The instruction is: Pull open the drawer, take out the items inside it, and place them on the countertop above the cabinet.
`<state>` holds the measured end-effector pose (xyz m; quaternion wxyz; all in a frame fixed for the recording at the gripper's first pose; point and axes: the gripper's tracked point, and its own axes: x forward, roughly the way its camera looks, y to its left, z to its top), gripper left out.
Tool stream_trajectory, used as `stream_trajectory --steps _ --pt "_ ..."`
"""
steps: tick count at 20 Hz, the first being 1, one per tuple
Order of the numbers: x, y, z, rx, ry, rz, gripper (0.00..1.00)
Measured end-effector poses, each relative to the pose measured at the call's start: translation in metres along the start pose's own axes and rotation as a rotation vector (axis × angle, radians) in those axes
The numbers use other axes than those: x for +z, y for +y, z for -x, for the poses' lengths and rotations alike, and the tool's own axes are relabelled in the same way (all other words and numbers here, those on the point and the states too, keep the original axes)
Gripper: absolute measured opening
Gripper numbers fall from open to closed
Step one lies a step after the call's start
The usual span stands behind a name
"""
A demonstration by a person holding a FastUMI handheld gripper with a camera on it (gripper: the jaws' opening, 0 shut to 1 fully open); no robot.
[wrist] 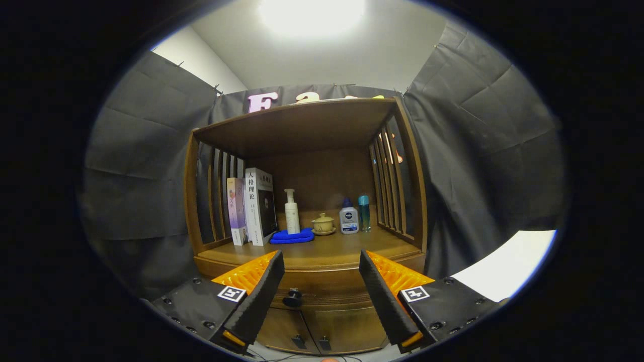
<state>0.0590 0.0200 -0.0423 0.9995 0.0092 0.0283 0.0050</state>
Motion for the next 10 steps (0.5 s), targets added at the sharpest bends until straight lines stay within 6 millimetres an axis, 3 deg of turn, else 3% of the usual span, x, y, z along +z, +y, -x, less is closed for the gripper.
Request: stream_trajectory --steps 10 --pt "-0.037 0.018 -0.050 0.031 0.054 0.033 0.95"
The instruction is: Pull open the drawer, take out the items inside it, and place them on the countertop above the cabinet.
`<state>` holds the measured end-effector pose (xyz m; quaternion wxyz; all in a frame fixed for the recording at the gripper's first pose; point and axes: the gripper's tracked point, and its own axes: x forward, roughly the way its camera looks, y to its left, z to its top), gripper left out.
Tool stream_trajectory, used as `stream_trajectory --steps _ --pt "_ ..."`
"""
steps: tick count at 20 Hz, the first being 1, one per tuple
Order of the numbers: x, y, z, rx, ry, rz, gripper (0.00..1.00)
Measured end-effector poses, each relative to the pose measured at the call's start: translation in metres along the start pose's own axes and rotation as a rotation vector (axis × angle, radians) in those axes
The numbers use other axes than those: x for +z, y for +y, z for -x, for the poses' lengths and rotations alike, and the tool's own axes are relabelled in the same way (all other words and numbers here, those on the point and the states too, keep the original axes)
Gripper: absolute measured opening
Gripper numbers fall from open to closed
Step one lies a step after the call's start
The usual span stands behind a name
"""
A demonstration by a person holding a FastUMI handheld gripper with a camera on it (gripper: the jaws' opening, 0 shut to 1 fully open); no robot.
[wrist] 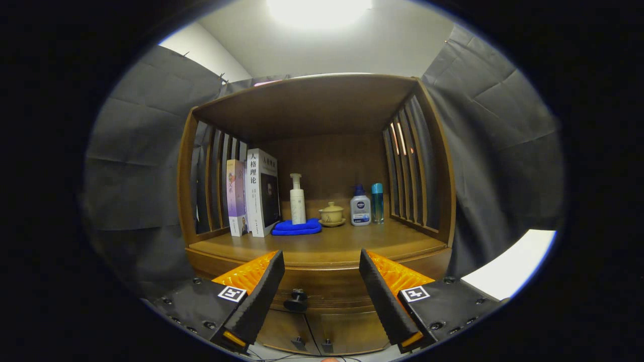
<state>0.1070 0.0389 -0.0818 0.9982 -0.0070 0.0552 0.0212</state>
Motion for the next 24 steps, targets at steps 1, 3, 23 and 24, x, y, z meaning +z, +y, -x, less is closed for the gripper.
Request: stream_trajectory --steps 1,3,23,24 --pt "-0.005 0.002 -0.004 0.002 0.009 0.005 0.96" --pt "-0.018 0.004 -0.013 0.005 0.034 0.015 0.96" --pt "-0.136 0.028 -0.068 0.007 0.269 -0.006 0.94" --pt "-0.139 0.029 -0.067 0.008 0.271 0.003 0.93"
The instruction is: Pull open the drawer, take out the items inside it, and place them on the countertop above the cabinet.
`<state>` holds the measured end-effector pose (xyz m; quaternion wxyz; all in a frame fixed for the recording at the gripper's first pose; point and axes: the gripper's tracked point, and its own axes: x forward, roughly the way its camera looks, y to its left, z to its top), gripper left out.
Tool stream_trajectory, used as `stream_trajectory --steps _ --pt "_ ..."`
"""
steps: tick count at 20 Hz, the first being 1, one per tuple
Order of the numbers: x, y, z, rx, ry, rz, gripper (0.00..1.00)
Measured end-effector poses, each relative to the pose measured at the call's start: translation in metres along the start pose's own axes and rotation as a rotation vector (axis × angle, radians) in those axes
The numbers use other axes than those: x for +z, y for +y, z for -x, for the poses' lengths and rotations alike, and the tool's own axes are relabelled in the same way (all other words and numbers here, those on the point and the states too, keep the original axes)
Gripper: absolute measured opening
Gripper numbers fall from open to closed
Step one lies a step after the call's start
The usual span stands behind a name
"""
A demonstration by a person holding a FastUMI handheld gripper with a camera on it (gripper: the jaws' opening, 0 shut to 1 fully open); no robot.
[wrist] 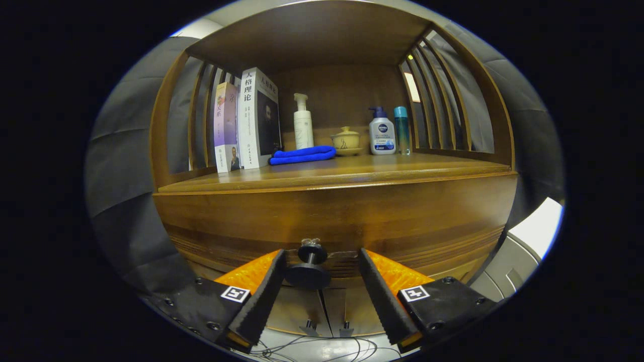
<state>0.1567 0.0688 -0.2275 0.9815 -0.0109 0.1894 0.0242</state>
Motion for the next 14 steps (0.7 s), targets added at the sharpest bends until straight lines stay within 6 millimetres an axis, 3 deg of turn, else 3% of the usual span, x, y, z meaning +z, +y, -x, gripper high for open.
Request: stream_trajectory --steps 3,6,8,14 --pt "-0.003 0.000 0.000 -0.001 0.016 -0.006 0.79" --pt "-0.006 0.008 0.001 0.032 0.035 -0.033 0.79" --pt "-0.014 0.010 -0.001 0.024 0.058 -0.047 0.67" --pt "-0.015 0.013 -0.002 0.013 0.070 -0.063 0.38"
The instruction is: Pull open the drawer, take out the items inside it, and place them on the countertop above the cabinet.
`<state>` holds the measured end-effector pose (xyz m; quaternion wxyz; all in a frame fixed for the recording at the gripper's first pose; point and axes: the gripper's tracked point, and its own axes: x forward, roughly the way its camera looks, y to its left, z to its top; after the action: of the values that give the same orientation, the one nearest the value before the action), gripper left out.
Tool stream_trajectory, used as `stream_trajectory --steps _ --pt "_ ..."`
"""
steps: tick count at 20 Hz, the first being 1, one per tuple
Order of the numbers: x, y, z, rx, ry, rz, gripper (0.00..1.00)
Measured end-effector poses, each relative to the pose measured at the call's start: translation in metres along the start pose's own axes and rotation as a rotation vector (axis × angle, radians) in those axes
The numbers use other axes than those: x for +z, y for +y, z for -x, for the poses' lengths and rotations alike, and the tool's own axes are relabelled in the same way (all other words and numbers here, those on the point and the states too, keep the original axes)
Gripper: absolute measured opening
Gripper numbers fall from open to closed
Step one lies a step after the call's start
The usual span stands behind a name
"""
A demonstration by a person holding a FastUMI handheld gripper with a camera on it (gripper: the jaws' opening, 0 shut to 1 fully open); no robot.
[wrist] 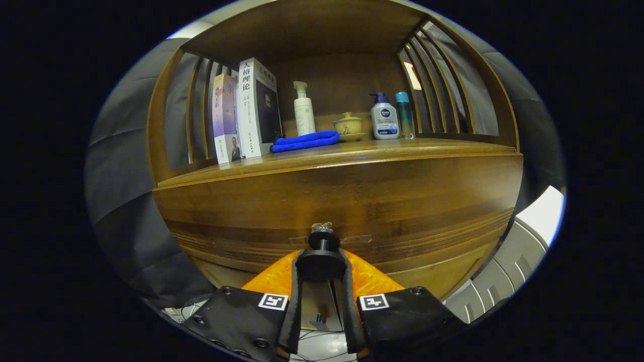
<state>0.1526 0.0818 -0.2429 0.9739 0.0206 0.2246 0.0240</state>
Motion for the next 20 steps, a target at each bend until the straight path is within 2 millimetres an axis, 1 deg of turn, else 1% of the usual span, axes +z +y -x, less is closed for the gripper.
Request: stream_trajectory --steps 2,3,6,9,20 --pt "-0.002 -0.002 -0.004 -0.012 -0.002 -0.010 0.38" --pt "0.000 -0.001 0.000 -0.023 -0.012 -0.007 0.21" --pt "-0.001 -0.001 0.000 -0.026 -0.006 -0.013 0.21" --pt "-0.002 -0.001 0.006 -0.022 0.001 -0.010 0.21" --pt "-0.015 0.000 0.047 0.005 0.010 -0.019 0.21"
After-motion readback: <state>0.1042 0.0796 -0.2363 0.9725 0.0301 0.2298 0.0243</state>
